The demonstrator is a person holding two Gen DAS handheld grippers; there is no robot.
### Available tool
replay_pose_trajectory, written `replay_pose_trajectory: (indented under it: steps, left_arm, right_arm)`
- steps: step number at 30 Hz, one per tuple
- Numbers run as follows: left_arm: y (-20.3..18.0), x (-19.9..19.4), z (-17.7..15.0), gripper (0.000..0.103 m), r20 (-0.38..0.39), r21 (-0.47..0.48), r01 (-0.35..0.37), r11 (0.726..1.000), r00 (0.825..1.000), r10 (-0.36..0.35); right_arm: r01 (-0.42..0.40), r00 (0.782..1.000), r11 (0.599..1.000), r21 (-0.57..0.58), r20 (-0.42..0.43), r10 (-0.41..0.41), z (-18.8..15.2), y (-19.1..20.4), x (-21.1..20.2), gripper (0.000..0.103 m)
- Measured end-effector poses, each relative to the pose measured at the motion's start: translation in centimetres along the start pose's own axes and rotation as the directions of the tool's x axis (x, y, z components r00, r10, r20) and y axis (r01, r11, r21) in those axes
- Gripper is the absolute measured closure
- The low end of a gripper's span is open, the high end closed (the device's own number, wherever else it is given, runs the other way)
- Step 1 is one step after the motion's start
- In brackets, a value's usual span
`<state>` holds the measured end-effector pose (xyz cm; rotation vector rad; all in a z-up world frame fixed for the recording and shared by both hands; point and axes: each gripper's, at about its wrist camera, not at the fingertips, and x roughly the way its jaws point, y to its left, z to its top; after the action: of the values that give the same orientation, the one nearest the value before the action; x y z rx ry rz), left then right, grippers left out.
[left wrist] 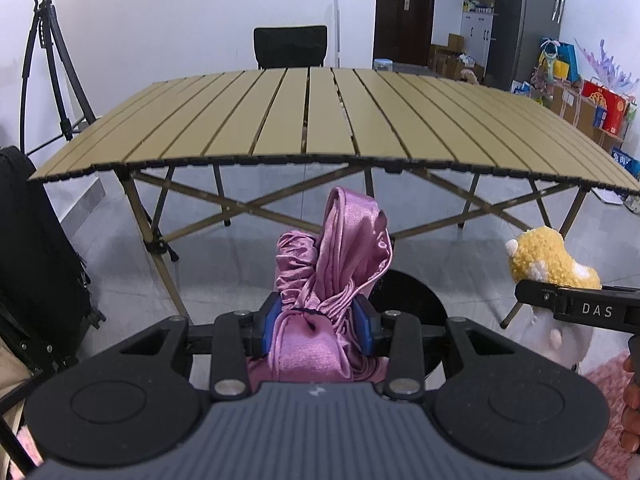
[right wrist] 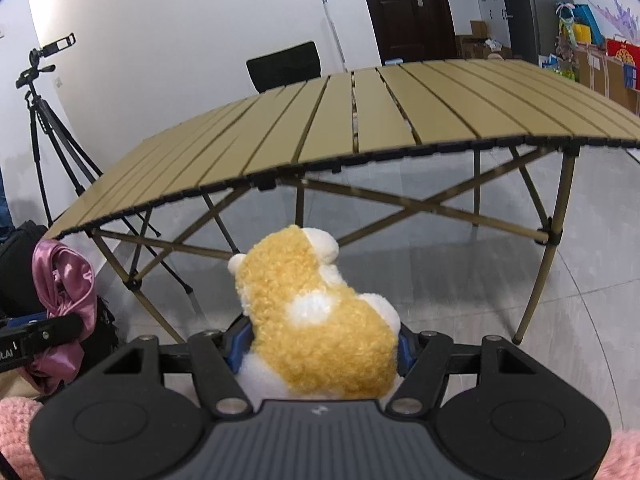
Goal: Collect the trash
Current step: 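Lift both held items off the table and carry them down toward the bin, then lower the pink satin scrunchie into the bin and open the left tool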
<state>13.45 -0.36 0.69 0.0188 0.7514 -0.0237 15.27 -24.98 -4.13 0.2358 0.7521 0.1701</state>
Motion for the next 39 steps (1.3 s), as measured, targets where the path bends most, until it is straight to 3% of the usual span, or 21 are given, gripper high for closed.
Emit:
replay_pose_trajectory:
  steps: [17, 39]
  left_arm:
    - [1.4, 5.3, -3.7, 0.065, -0.135, -0.026, -0.013, 1.000, 0.991, 0.010]
    - [2.7, 13.4, -6.6, 0.065, -0.306, -0.033, -0.048, 0.998, 0.951, 0.035]
  right_arm:
    - [0.039, 0.991, 0.999, -0.008, -0.128, -0.039, -3.4, 0.1, 4.8, 0.038]
    - [0.140, 0.966, 0.990, 0.007, -0.222, -0.135, -6.3, -3.1, 9.3, 0.038]
